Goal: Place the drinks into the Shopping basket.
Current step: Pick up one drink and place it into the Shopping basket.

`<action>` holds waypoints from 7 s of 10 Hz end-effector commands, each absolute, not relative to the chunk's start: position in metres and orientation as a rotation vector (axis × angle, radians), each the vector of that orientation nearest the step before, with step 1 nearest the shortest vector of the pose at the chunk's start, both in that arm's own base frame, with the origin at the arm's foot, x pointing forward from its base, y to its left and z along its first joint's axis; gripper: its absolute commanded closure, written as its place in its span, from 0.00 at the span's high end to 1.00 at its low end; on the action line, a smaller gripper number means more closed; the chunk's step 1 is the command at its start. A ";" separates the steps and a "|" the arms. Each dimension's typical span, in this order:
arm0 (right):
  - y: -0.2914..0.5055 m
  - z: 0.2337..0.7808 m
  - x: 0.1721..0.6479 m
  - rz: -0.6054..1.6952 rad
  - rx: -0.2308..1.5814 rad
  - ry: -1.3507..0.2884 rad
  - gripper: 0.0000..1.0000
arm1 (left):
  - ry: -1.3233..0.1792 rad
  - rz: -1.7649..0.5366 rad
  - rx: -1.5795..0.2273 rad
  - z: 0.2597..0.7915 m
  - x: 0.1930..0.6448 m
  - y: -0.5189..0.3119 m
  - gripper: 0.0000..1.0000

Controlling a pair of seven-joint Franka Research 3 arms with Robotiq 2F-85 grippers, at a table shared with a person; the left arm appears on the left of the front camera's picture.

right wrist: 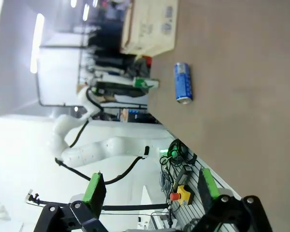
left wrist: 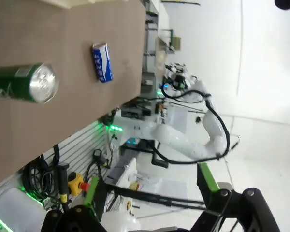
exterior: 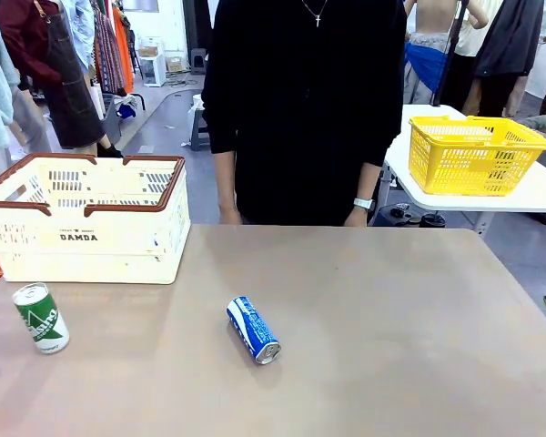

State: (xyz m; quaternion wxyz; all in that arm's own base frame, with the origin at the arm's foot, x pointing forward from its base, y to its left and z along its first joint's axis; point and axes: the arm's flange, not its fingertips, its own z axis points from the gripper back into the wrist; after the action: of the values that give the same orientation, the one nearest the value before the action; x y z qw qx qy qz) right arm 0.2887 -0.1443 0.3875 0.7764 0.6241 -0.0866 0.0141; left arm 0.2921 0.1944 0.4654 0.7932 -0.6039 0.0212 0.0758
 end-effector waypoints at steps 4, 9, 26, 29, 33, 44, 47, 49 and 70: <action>-0.144 0.394 0.284 0.025 1.346 -0.158 1.00 | 0.260 0.069 -0.654 0.561 0.324 -0.042 1.00; -0.144 0.394 0.284 0.025 1.346 -0.158 1.00 | 0.289 0.181 -0.446 0.470 0.325 -0.258 1.00; -0.144 0.394 0.284 0.025 1.346 -0.158 1.00 | -0.043 0.284 -0.241 0.378 0.395 -0.348 1.00; -0.144 0.394 0.284 0.025 1.346 -0.158 1.00 | -0.095 0.443 -0.131 0.357 0.400 -0.359 1.00; -0.144 0.394 0.284 0.025 1.346 -0.158 1.00 | -0.042 0.387 -0.098 0.320 0.405 -0.363 1.00; -0.144 0.394 0.284 0.025 1.346 -0.158 1.00 | -0.019 0.357 -0.063 0.309 0.411 -0.352 0.00; -0.144 0.394 0.284 0.025 1.346 -0.158 1.00 | 0.004 0.341 -0.090 0.321 0.411 -0.347 0.00; -0.144 0.394 0.284 0.025 1.346 -0.158 1.00 | 0.081 0.205 -0.120 0.376 0.401 -0.330 0.00; -0.144 0.394 0.284 0.025 1.346 -0.158 1.00 | -0.120 -0.081 0.088 0.589 0.543 -0.106 0.00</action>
State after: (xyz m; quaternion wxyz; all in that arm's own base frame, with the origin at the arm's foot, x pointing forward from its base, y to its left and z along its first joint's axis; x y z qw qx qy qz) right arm 0.2873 -0.1443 0.3890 0.7761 0.6246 -0.0854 0.0142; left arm 0.5356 -0.0985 0.5851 0.9975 0.0205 -0.0544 -0.0400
